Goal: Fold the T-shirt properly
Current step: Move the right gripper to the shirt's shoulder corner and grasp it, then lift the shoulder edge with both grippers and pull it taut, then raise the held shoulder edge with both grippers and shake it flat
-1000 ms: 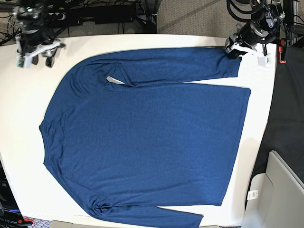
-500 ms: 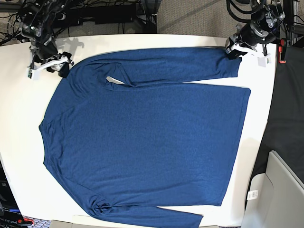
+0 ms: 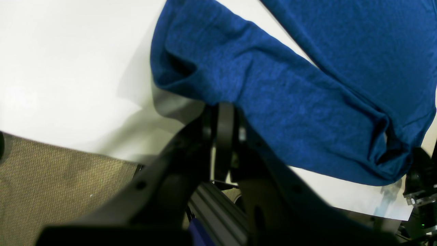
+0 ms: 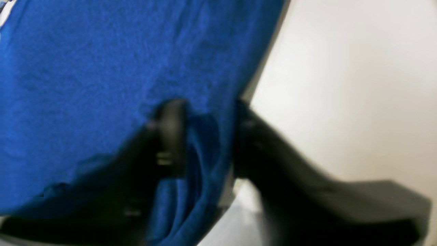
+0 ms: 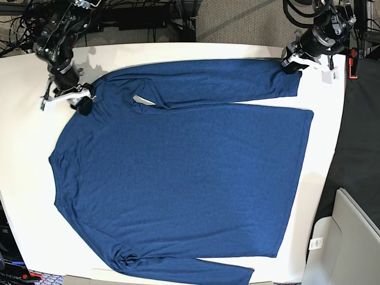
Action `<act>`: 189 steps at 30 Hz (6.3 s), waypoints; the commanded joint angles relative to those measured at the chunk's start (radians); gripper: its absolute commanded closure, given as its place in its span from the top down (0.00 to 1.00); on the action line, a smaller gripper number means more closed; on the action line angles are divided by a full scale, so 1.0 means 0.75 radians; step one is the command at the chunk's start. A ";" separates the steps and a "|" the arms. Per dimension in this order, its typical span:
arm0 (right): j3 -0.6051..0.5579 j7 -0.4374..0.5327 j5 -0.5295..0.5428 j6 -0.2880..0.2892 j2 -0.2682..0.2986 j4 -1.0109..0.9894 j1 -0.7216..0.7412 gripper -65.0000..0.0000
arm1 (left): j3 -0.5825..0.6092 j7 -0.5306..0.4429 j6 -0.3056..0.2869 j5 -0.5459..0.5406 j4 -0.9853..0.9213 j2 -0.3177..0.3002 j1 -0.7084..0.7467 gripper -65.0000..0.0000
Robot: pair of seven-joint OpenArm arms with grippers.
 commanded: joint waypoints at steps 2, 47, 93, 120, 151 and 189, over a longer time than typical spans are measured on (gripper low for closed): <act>0.002 -0.073 -0.035 -0.018 -0.003 0.001 -0.022 0.00 | -0.010 -0.001 -0.004 -0.019 0.026 -0.013 0.007 0.00; 0.102 -0.067 0.581 -0.016 0.179 -0.138 0.121 0.00 | 0.000 -0.005 -0.004 -0.019 -0.129 -0.148 -0.515 0.00; 0.107 -0.067 0.593 -0.014 0.173 -0.144 0.097 0.00 | 0.018 0.091 -0.002 -0.023 -0.545 -0.064 -0.548 0.24; 0.184 -0.067 0.593 0.318 0.179 -0.062 -0.067 0.00 | 0.000 0.091 -0.002 -0.025 -0.039 -0.156 -0.188 0.00; 0.176 0.093 0.247 0.316 0.269 -0.717 0.762 0.02 | 0.086 0.013 -0.002 -0.017 -0.727 -0.138 -0.967 0.00; 0.223 -0.093 0.571 0.312 0.301 -0.316 0.271 0.34 | -0.086 0.160 0.004 -0.078 -0.831 -0.085 -0.842 0.38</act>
